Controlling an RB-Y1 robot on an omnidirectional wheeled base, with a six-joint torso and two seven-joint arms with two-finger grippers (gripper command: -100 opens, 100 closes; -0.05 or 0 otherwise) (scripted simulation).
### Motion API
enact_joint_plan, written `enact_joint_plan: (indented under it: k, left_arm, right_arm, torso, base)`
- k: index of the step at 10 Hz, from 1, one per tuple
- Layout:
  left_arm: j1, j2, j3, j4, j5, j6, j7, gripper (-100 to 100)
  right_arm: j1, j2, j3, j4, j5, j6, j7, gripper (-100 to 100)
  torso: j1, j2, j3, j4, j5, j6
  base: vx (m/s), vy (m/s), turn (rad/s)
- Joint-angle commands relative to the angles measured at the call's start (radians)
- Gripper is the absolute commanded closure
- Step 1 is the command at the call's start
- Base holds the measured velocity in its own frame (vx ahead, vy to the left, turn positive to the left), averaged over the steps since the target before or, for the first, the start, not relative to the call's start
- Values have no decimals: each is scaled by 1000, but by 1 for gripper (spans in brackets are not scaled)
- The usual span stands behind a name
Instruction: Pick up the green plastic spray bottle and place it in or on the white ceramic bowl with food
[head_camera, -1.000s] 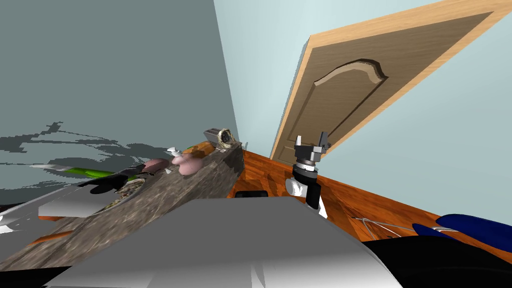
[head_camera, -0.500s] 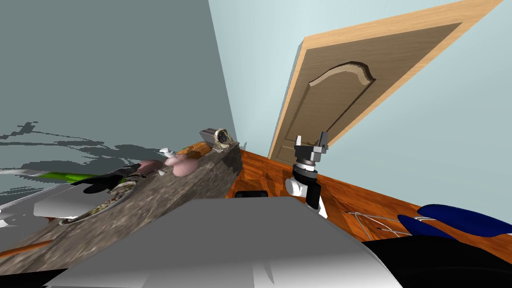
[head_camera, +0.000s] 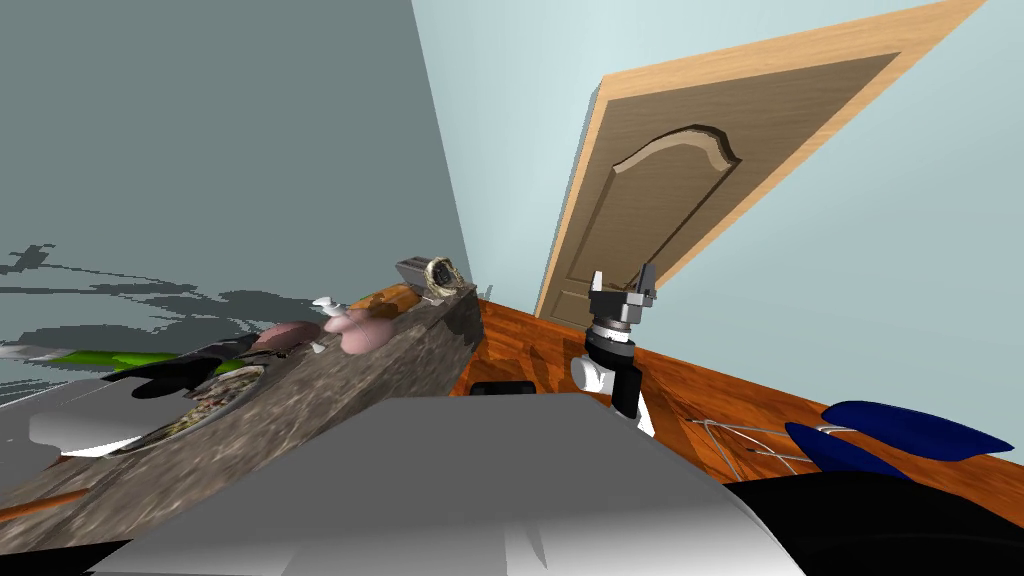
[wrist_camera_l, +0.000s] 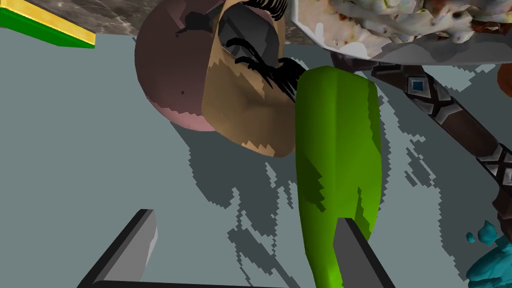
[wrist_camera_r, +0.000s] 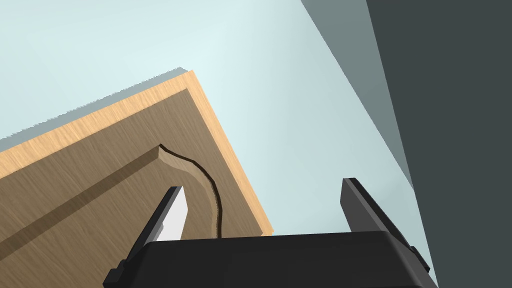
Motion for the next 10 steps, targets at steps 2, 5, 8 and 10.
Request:
enact_joint_plan:
  k: [2, 5, 8, 10]
  left_arm:
    - [-26, 46, -62, 76, 1, -76, 63, -100]
    - [-26, 46, -62, 152, 1, -92, 63, -100]
    - [-78, 117, -147, 292, -5, -192, 133, -100]
    - [-78, 117, -147, 349, -5, -200, 149, -100]
  right_arm:
    - [0, 0, 0, 0, 0, 0, 0, 0]
    - [0, 0, 0, 0, 0, 0, 0, 0]
    - [0, 0, 0, 0, 0, 0, 0, 0]
    - [0, 0, 0, 0, 0, 0, 0, 0]
  torso:
    - [-2, 0, 0, 0, -1, -1]
    - [5, 0, 0, 0, 1, -2]
    - [0, -1, 0, 0, 0, 0]
    - [0, 1, 1, 0, 0, -2]
  base:
    - [-15, -76, -56]
    - [0, -2, 7]
    - [-9, -60, -105]
    - [-10, -36, 30]
